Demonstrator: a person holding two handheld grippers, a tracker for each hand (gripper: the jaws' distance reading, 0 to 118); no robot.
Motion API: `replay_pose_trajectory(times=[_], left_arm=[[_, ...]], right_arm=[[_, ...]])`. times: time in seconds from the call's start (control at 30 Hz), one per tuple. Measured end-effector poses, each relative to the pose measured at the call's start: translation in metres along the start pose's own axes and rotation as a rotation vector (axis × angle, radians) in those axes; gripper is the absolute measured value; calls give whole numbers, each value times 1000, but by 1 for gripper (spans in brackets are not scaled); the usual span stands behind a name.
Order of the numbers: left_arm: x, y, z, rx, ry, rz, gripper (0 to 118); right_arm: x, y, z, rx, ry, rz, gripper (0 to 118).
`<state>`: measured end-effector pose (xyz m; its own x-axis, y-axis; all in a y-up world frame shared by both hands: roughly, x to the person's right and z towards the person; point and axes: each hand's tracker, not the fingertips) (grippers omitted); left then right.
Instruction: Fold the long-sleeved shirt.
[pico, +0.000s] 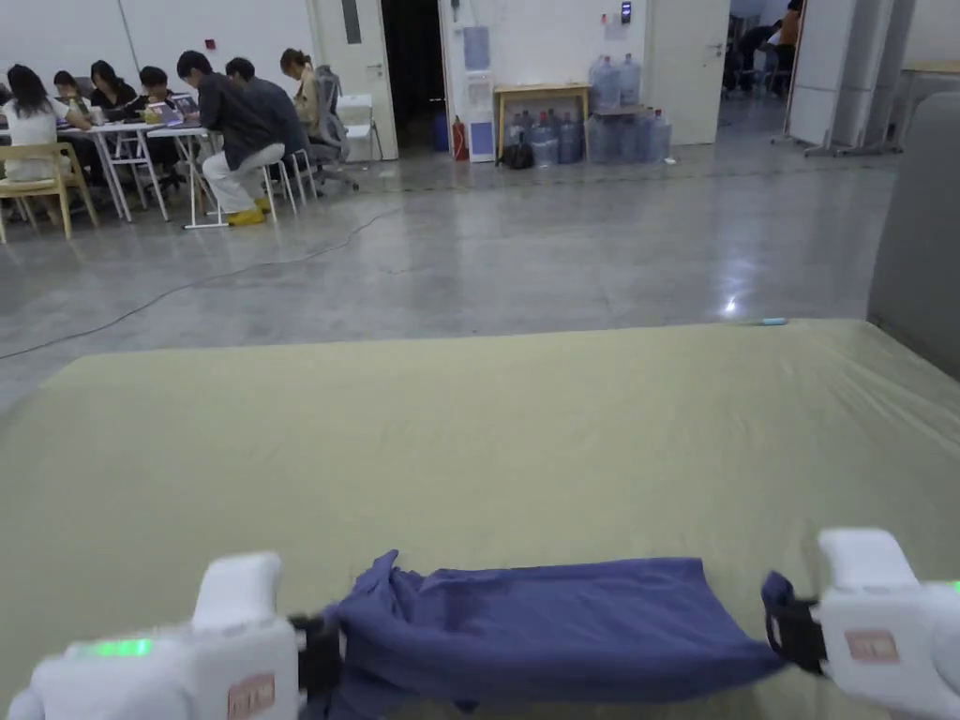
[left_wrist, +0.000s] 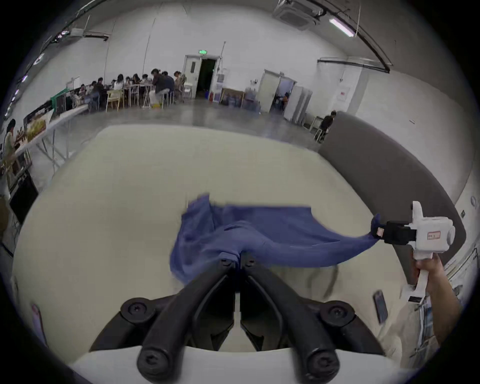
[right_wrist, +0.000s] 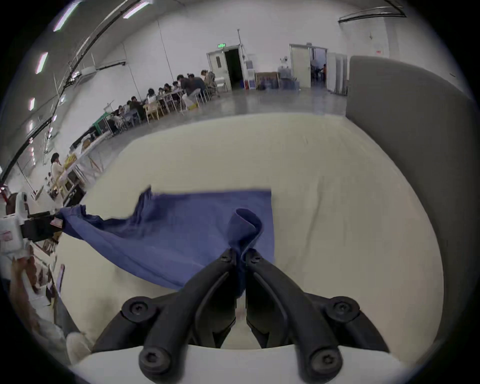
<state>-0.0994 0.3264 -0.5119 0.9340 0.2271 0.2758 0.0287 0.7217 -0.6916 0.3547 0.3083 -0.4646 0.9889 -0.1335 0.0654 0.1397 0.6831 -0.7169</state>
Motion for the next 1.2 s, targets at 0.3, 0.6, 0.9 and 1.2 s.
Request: replay_pose_trajectory(times=[0.3, 0.6, 0.9, 1.2], left_arm=[[9, -145, 82, -138, -27, 23, 0], [19, -225, 131, -294, -28, 44, 0], [18, -272, 115, -464, 13, 55, 0], [9, -286, 61, -627, 61, 134, 0]], right_arm=[[3, -151, 69, -149, -82, 19, 5], [-8, -242, 111, -327, -116, 65, 5], [-3, -272, 86, -522, -137, 41, 5], [3, -263, 62, -607, -150, 4, 17]])
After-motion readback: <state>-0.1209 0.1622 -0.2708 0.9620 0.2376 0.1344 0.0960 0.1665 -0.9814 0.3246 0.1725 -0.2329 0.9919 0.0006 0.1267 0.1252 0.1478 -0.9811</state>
